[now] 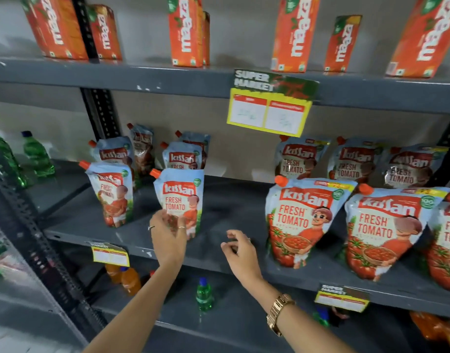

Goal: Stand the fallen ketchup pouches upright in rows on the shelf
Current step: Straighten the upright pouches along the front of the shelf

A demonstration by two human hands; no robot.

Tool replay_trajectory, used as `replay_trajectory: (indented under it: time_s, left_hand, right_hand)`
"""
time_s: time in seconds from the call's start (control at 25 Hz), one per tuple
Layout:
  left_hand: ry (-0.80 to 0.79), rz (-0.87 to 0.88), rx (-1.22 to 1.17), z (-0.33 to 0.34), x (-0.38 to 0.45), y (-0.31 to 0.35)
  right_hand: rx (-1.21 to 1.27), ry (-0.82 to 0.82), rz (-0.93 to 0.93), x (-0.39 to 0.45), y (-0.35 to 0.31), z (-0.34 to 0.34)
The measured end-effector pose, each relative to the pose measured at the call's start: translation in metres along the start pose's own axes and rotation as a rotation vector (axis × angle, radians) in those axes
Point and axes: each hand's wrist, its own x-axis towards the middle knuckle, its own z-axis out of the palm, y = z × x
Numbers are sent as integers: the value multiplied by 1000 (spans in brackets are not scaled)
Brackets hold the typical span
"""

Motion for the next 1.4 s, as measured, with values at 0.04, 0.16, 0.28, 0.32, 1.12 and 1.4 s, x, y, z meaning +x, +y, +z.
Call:
replay_trajectory:
  time_s: [0.04, 0.16, 0.28, 0.32, 1.12, 1.4]
  left_hand:
    - [-54, 1, 6, -5, 11, -7]
    - [-313, -87, -45, -18, 35, -24]
    - [-511, -30, 65, -27, 51, -36]
    - [-533, 2, 109, -29, 55, -39]
    - [-119, -141, -93, -92, 116, -58]
    - [-47, -247, -68, -128, 157, -65]
  right_hand:
    - [20, -23, 51, 5, -7, 13]
    - [85, -125, 175, 18, -31, 43]
    - [127, -228, 231, 29, -50, 63]
    - [147, -237, 241, 32, -53, 67]
    - [-184, 432, -140, 9, -83, 140]
    - [-69, 58, -104, 30, -103, 192]
